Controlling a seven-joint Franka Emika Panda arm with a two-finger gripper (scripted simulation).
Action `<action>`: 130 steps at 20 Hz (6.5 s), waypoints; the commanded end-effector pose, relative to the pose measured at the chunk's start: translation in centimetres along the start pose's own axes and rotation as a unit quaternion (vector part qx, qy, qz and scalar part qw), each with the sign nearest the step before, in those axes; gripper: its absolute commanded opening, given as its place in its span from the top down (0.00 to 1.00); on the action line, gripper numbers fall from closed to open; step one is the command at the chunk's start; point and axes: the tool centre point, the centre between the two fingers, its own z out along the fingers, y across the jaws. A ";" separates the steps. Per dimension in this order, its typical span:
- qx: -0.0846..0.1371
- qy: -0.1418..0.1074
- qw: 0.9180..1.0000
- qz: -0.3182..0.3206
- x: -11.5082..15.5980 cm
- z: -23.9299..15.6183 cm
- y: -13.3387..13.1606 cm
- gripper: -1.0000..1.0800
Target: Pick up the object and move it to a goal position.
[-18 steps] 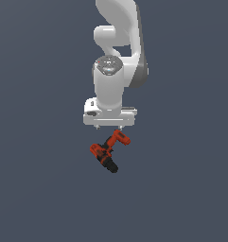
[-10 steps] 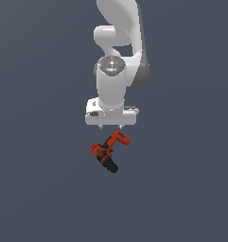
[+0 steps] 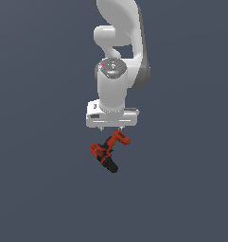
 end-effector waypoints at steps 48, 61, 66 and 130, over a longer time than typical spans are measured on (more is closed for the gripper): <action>-0.019 0.007 0.945 -0.326 13.5 12.5 -0.6 0.19; -0.019 0.007 0.945 -0.326 13.5 12.9 -0.6 1.00; -0.021 0.011 0.945 -0.326 13.7 12.2 -0.3 1.00; -0.131 0.271 0.910 -0.284 3.4 -35.0 22.8 1.00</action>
